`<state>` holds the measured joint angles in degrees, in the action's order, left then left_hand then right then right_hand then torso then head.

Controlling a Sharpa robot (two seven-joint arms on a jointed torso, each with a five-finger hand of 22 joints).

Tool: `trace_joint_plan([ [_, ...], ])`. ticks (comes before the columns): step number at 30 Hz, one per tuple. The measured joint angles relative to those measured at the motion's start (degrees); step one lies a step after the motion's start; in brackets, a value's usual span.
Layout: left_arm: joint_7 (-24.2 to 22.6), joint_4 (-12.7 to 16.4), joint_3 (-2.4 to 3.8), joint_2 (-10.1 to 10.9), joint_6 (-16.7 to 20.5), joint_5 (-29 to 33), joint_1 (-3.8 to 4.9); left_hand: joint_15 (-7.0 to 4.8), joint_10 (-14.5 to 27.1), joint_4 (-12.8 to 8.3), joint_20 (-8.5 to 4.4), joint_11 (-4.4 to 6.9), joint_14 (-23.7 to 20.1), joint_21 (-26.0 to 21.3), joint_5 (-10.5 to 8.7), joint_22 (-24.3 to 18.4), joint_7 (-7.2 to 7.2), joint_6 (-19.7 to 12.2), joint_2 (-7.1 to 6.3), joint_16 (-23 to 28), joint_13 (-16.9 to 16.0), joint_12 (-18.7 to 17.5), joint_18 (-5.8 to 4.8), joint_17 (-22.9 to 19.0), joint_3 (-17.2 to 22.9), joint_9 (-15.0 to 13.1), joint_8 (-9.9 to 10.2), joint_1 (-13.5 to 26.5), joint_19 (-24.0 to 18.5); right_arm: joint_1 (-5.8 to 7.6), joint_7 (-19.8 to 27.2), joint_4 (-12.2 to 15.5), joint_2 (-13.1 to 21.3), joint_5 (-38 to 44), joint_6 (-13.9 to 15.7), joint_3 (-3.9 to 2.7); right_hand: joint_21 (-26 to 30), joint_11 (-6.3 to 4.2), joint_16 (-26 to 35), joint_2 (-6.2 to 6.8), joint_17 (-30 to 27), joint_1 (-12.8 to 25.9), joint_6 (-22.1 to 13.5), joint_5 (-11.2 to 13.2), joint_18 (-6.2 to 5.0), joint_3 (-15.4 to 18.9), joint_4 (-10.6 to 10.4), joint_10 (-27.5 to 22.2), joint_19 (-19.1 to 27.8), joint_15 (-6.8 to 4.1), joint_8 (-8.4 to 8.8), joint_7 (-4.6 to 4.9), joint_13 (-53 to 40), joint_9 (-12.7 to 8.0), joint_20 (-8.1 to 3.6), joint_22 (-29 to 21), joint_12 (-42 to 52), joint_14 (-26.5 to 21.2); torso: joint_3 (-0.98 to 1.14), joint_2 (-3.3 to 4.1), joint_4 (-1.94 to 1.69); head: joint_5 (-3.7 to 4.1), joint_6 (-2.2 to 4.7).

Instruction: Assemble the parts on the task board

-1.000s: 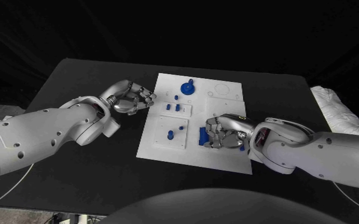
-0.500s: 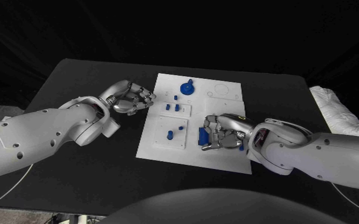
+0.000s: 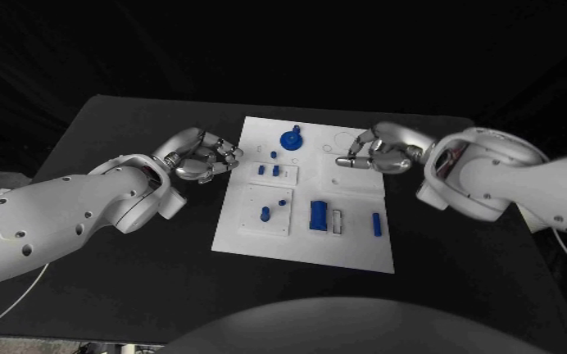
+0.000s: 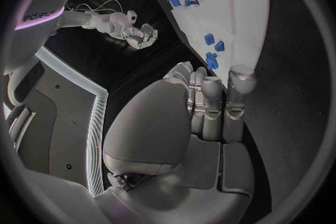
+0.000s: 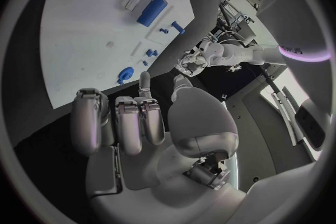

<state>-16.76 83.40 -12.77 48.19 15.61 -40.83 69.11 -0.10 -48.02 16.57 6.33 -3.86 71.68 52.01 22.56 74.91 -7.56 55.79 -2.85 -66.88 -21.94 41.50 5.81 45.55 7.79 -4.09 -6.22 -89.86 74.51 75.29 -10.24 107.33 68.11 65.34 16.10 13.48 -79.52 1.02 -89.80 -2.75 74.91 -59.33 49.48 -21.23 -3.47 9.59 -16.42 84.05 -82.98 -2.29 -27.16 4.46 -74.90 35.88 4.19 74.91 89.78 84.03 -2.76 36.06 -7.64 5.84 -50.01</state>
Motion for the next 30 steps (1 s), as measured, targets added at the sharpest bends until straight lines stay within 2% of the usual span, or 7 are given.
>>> trace_joint_plan([
  [4, -0.06, -0.41, 0.00, -0.75, 0.06, 0.00, 0.01, 0.00, 0.00, 0.16, 0.00, 0.00, 0.00, -0.21, 0.01, 0.00, 0.00, 0.00, 0.00, 0.00, 0.00, 0.00, -0.01, 0.00, 0.16, 0.00, 0.00, 0.00, 0.00, 5.73, -8.79, -1.44, -0.96, -3.16, -11.05, -0.19, -0.10, -0.83, 0.00, -0.53, 0.00, -2.45, 4.89, -3.96, 0.00, 0.19, 0.39, 0.01, -0.49, -0.52, 4.76, -0.61, 0.00, -3.80, -0.49, 0.00, 0.00, -0.10, -0.04, -0.04, -0.06, 0.70, 0.00],
  [8, -0.07, -0.71, 0.01, -1.43, 0.10, 0.00, 0.01, 0.00, 0.00, 0.16, 0.00, 0.00, 0.00, -0.21, 0.24, 0.00, 0.00, 0.00, 0.00, 0.00, 0.00, 0.00, -0.01, -0.05, 0.16, 0.00, 0.00, 0.00, 0.00, 7.55, -15.88, -3.96, -3.32, -4.96, -21.00, -0.05, -0.26, -1.84, 0.00, -1.17, 0.00, -3.93, 9.10, -7.32, 0.00, -0.50, 0.85, 0.00, -1.10, -1.35, 7.28, -1.59, 0.00, -5.96, -1.18, 0.00, 0.00, -0.07, -0.19, -0.04, -0.02, 1.26, 0.00],
  [10, -0.07, -0.77, 0.01, -1.77, 0.10, 0.00, 0.01, 0.00, 0.00, 0.16, 0.00, 0.00, 0.00, -0.21, 0.23, 0.00, 0.00, 0.00, 0.00, 0.00, 0.00, 0.00, -0.01, -0.06, 0.16, 0.00, 0.00, 0.00, 0.00, 7.93, -18.46, -5.40, -4.57, -5.45, -25.04, -0.01, -0.26, -1.84, 0.00, -1.37, 0.00, -4.11, 9.53, -5.03, 0.00, -1.10, 1.01, 0.00, -0.99, -1.43, 8.80, -1.65, 0.00, -7.06, -1.40, 0.00, 0.00, 0.00, -0.22, -0.03, -0.10, 1.71, 0.00],
  [12, -0.07, -0.83, 0.01, -2.03, 0.09, 0.00, 0.02, 0.00, 0.00, 0.16, 0.00, 0.00, 0.00, -0.21, 0.23, 0.00, 0.00, 0.00, 0.00, 0.00, 0.00, 0.00, 0.00, -0.06, 0.16, 0.00, 0.00, 0.00, 0.00, 8.05, -20.85, -6.99, -5.89, -5.77, -28.96, -0.01, -0.25, -1.84, 0.00, -1.08, 0.00, -4.40, 10.16, -2.59, 0.00, -1.58, 1.18, 0.00, -0.96, -1.43, 10.28, -1.44, 0.00, -8.19, -1.47, -0.01, 0.00, 0.00, -0.25, -0.02, -0.20, 1.90, 0.00],
  [16, -0.07, -1.01, 0.01, -2.20, 0.06, 0.00, 0.02, 0.00, 0.00, 0.16, 0.00, 0.00, 0.00, -0.21, 0.23, 0.00, -0.20, 0.21, 0.00, 0.00, 0.00, 0.00, -0.01, -0.06, 0.16, 0.01, 0.00, 0.00, 0.00, 7.28, -23.82, -9.83, -7.83, -5.95, -34.00, -0.02, -0.25, -1.84, 0.00, -1.09, 0.00, -4.39, 12.01, -0.74, 0.00, -2.16, 0.89, 0.00, -0.96, -1.43, 12.00, -1.60, 0.00, -9.65, -1.47, -0.01, 0.00, 0.00, -0.29, 0.00, -0.33, 1.87, 0.00],
  [19, -0.05, -1.04, 0.01, -2.24, 0.03, 0.01, 0.02, 0.00, 0.00, 0.16, 0.00, 0.00, 0.00, -0.21, 0.41, 0.00, -0.20, 0.21, 0.00, 0.00, 0.00, 0.28, -0.01, -0.06, 0.16, 0.01, -0.24, 0.00, 0.00, 6.45, -25.19, -11.65, -8.73, -5.97, -36.26, 0.01, 0.08, -1.84, 0.00, -2.23, -0.01, -3.00, 13.72, 1.98, 0.00, -2.51, 0.54, 0.00, -0.96, -1.43, 12.99, -1.76, 0.00, -10.53, -1.47, 0.00, 0.00, 0.00, -0.38, -0.02, -0.37, 1.80, 0.00],
  [30, 0.13, -1.10, 0.01, -2.48, -0.14, 0.01, 0.01, 0.00, -0.20, 0.16, 0.00, 0.20, 0.00, -0.21, 0.56, 0.00, -0.41, 0.41, 0.00, 0.00, 0.00, 0.28, 0.00, -0.18, 0.16, 0.01, -0.33, 0.00, 0.00, 4.76, -27.35, -13.16, -9.16, -5.78, -39.39, 0.01, 0.08, -2.25, 0.00, -2.64, -0.01, -0.65, 16.63, 5.61, -0.01, -2.51, 0.54, 0.00, -0.94, -1.84, 13.89, -2.40, 0.00, -11.80, -1.86, -0.01, 0.00, 0.00, -0.35, -0.08, -0.45, 1.34, 0.00],
])
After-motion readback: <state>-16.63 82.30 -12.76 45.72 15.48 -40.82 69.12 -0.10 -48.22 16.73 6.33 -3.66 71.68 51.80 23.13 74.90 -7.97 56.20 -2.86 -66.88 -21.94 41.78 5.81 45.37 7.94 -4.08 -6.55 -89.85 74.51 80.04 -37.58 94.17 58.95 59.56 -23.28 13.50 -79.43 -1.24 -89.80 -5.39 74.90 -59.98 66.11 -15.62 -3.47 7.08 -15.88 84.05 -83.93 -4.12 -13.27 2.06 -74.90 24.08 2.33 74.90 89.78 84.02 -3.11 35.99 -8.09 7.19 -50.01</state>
